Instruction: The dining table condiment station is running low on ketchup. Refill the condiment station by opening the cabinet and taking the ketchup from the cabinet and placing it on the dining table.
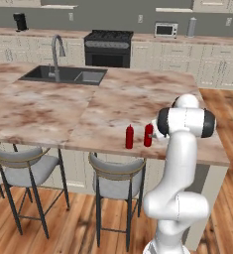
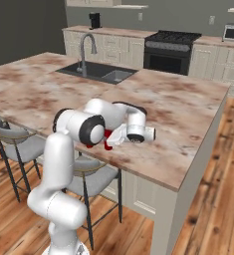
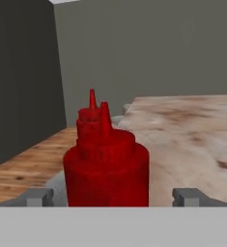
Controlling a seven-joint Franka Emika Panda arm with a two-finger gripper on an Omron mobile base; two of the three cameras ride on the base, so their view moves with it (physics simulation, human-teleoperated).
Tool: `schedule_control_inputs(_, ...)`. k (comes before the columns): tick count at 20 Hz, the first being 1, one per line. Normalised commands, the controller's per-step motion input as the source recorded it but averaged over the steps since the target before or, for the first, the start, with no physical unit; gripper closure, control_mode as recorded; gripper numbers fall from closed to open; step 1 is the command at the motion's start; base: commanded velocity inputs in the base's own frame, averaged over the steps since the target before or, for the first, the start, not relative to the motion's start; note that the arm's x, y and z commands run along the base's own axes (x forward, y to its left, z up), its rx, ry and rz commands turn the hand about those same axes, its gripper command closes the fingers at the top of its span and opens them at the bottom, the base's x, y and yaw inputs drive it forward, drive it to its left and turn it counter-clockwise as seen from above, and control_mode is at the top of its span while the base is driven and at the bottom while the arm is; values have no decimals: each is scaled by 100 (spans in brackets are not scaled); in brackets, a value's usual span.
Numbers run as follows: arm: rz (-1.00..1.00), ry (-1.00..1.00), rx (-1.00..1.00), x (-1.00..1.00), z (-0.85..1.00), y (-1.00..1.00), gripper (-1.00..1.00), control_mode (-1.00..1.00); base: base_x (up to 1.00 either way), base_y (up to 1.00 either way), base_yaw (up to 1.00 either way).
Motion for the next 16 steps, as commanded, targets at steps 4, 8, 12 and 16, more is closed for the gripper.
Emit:
schedule_control_inputs(4,0,0,0,-13,31,0,-100,-100,0,0,0)
schedule_control_inputs(8,0,0,0,-13,46,0,-100,-100,0,0,0)
schedule_control_inputs(12,0,0,0,-28,48,0,-100,-100,0,0,0)
schedule_control_inputs(16,0,-2,0,-41,48,0,-100,-100,0,0,0)
